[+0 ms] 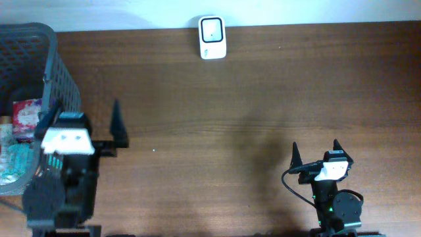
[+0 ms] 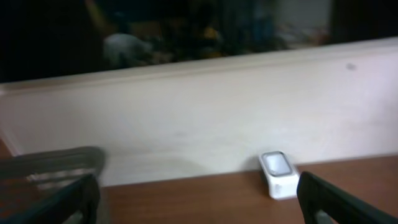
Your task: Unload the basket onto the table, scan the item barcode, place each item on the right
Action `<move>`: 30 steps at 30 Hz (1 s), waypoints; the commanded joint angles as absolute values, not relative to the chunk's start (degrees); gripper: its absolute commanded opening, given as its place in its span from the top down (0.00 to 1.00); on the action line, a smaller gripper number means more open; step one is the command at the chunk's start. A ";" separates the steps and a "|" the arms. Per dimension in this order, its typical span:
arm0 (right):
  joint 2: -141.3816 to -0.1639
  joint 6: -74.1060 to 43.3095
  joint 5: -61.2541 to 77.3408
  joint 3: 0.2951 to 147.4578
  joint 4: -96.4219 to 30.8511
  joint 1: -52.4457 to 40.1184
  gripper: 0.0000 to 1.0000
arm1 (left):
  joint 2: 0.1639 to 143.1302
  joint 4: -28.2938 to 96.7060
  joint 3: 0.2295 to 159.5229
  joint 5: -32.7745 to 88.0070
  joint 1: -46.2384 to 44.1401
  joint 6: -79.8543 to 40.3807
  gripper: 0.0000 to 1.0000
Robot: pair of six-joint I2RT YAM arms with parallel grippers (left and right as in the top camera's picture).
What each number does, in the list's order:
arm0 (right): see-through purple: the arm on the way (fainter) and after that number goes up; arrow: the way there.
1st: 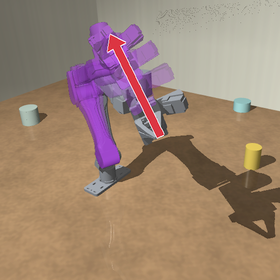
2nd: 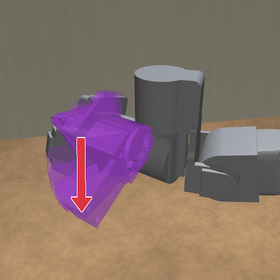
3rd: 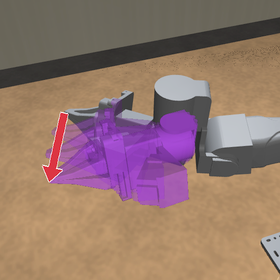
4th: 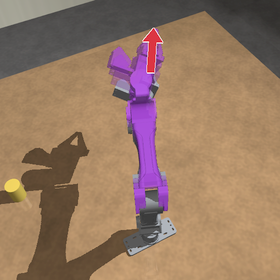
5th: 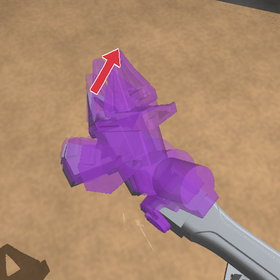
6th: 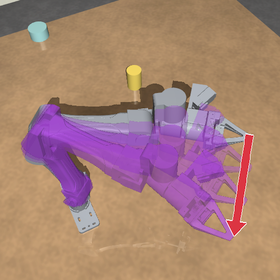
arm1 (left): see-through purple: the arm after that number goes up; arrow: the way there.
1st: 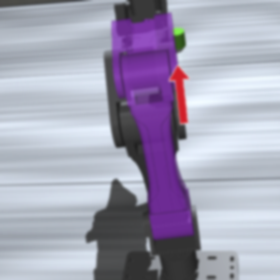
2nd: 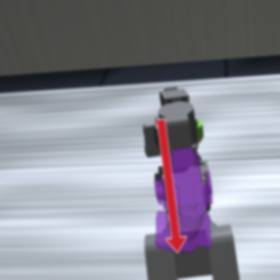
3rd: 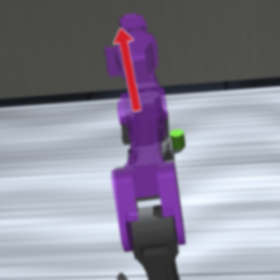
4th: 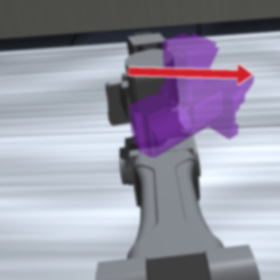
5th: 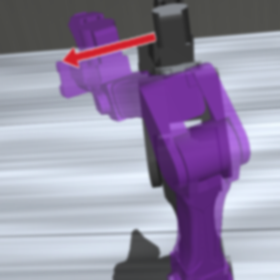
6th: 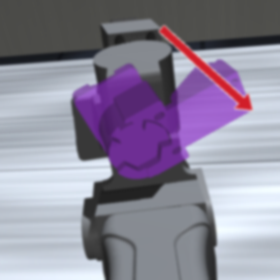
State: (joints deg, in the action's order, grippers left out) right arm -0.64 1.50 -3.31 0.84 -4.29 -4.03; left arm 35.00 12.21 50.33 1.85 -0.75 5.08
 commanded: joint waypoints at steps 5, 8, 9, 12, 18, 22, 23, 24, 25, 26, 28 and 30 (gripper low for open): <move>-0.32 1.26 -3.22 0.32 -4.51 -3.73 0.01 | 50.33 25.65 72.79 1.54 -0.56 5.26 0.01; -0.32 1.28 -3.22 0.32 -4.51 -3.73 0.01 | 69.30 52.58 98.30 10.35 -0.58 5.67 0.01; -0.32 1.26 -3.22 0.32 -4.51 -3.73 0.02 | 71.64 52.75 100.20 10.74 -0.58 5.67 0.01; -0.32 1.26 -3.22 0.32 -4.51 -3.73 0.01 | 75.79 45.60 101.23 8.03 -0.56 3.29 0.01; -0.32 1.26 -3.22 0.32 -4.51 -3.73 0.01 | 89.58 65.76 132.90 7.68 8.91 0.10 0.01; -0.32 1.26 -3.22 0.32 -4.51 -3.73 0.01 | 95.31 65.41 135.41 -0.91 16.45 1.23 0.01; -0.32 1.26 -3.22 0.32 -4.51 -3.73 0.01 | 96.03 65.47 135.41 -0.91 17.85 0.60 0.01; -0.32 1.26 -3.22 0.32 -4.49 -3.73 0.01 | 97.43 65.41 135.28 -0.89 20.32 0.38 0.01; -0.32 1.26 -3.22 0.32 -4.51 -3.73 0.01 | 98.96 65.45 135.26 -0.89 22.98 0.40 0.01; -0.32 1.28 -3.22 0.32 -4.51 -3.73 0.01 | 100.40 65.47 135.26 -0.91 24.80 0.43 0.01; -0.32 1.26 -3.22 0.32 -4.51 -3.73 0.02 | 101.97 65.54 135.15 -0.91 26.59 0.43 0.01; -0.32 1.26 -3.22 0.32 -4.51 -3.73 0.01 | 105.65 69.06 135.15 -1.37 28.75 0.49 0.01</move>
State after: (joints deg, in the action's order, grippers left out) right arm -0.64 1.50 -3.31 0.84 -4.29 -4.03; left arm 102.35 66.83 134.80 -0.49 26.96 0.38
